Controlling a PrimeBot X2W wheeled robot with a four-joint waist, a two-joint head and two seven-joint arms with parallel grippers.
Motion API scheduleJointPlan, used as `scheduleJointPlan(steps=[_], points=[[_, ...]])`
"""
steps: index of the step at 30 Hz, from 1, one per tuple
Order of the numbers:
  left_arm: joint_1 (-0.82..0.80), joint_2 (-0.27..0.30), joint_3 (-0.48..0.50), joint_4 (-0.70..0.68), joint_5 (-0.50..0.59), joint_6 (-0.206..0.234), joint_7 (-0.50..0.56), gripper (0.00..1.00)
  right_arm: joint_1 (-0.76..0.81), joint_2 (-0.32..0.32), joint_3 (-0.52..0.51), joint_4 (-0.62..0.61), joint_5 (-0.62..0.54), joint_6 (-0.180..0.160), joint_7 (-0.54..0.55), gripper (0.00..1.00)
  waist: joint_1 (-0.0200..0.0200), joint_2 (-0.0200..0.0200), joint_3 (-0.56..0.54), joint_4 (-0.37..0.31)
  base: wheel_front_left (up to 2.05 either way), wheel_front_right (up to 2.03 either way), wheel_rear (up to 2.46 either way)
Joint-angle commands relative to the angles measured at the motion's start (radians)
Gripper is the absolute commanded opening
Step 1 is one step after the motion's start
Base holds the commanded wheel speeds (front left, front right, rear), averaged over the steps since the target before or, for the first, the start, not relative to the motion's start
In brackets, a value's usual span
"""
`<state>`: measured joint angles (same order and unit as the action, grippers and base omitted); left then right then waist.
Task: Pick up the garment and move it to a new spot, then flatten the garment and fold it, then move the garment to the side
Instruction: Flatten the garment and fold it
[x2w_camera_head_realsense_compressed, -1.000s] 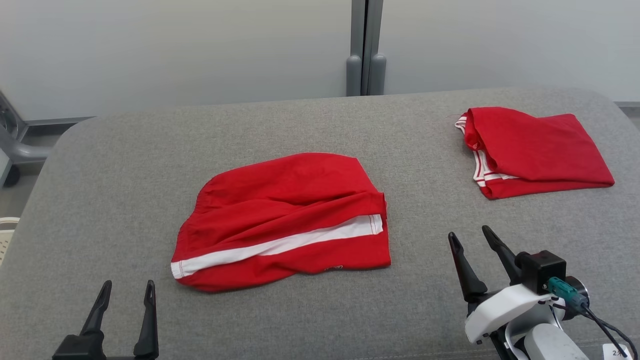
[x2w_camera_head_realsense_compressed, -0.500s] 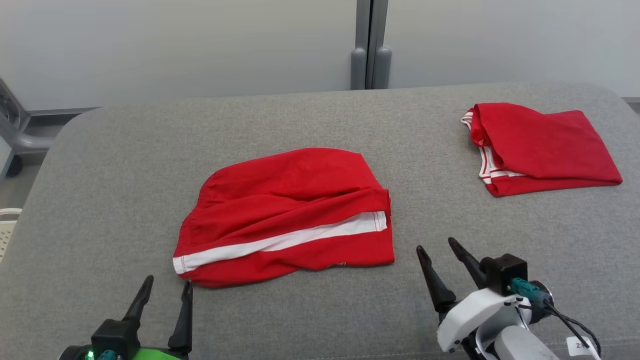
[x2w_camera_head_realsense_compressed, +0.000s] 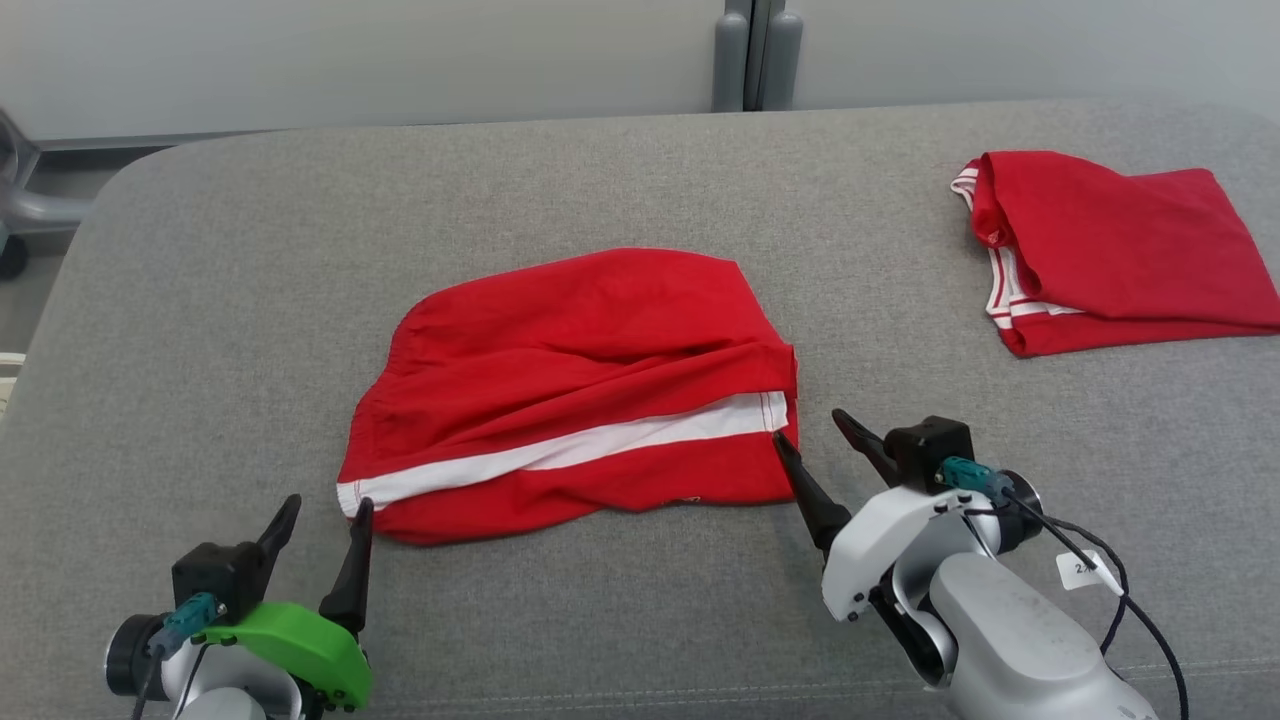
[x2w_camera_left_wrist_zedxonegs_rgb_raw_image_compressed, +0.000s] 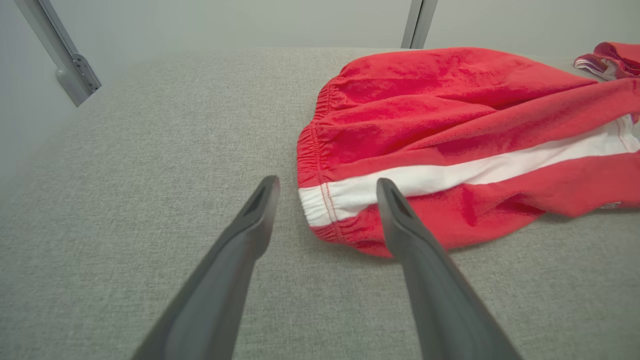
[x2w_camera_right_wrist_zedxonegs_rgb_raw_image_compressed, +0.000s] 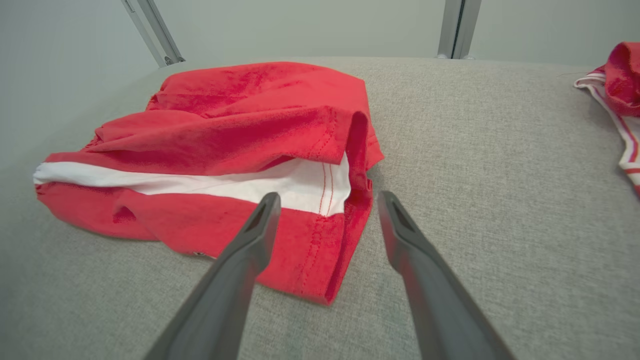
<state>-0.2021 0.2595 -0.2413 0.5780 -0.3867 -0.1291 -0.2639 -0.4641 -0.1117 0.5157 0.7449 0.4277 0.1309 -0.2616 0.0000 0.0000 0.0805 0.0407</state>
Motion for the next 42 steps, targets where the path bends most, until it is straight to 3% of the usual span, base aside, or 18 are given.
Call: scheduleJointPlan(steps=[1, 10, 24, 27, 29, 30, 32, 33, 38, 42], points=[[-0.024, 0.005, -0.002, 0.008, -0.020, -0.002, 0.000, 1.00, -0.017, -0.001, 0.007, 0.013, 0.007, -0.001, -0.003, 1.00, 0.0000, 0.0000, 0.023, 0.007, 0.00, 0.00, 0.00], [-0.117, 0.029, -0.075, 0.090, -0.091, -0.002, 0.000, 1.00, -0.132, 0.023, 0.062, 0.157, 0.056, -0.001, -0.004, 1.00, 0.0000, 0.0000, 0.077, 0.023, 0.00, 0.00, 0.00], [-0.200, 0.037, -0.160, 0.161, -0.179, -0.002, 0.000, 1.00, -0.210, 0.038, 0.110, 0.238, 0.108, -0.001, -0.004, 0.99, 0.0000, 0.0000, 0.119, 0.040, 0.00, 0.00, 0.00], [-0.211, 0.039, -0.159, 0.161, -0.192, -0.002, 0.000, 1.00, -0.217, 0.039, 0.111, 0.235, 0.113, -0.001, -0.004, 0.86, 0.0000, 0.0000, 0.125, 0.042, 0.00, 0.00, 0.00], [-0.210, 0.035, -0.175, 0.172, -0.202, -0.002, 0.000, 1.00, -0.216, 0.039, 0.113, 0.234, 0.115, -0.001, -0.004, 0.45, 0.0000, 0.0000, 0.128, 0.043, 0.00, 0.00, 0.00], [-0.210, 0.029, -0.188, 0.176, -0.217, -0.002, 0.000, 1.00, -0.217, 0.039, 0.115, 0.232, 0.116, -0.001, -0.004, 0.37, 0.0000, 0.0000, 0.128, 0.043, 0.00, 0.00, 0.00], [-0.210, 0.025, -0.225, 0.178, -0.246, -0.002, 0.000, 0.28, -0.218, 0.039, 0.116, 0.228, 0.117, -0.001, -0.004, 0.16, 0.0000, 0.0000, 0.129, 0.043, 0.00, 0.00, 0.00], [-0.209, 0.027, -0.242, 0.181, -0.268, -0.002, 0.000, 0.00, -0.217, 0.039, 0.116, 0.227, 0.117, -0.001, -0.004, 0.13, 0.0000, 0.0000, 0.129, 0.043, 0.00, 0.00, 0.00], [-0.224, 0.052, -0.289, 0.187, -0.314, -0.002, 0.000, 0.00, -0.208, 0.037, 0.113, 0.220, 0.120, -0.001, -0.004, 0.00, 0.0000, 0.0000, 0.128, 0.043, 0.00, 0.00, 0.00], [-0.225, 0.066, -0.283, 0.177, -0.313, -0.002, 0.000, 0.00, -0.201, 0.030, 0.108, 0.210, 0.126, -0.001, -0.004, 0.00, 0.0000, 0.0000, 0.124, 0.044, 0.00, 0.00, 0.00]])
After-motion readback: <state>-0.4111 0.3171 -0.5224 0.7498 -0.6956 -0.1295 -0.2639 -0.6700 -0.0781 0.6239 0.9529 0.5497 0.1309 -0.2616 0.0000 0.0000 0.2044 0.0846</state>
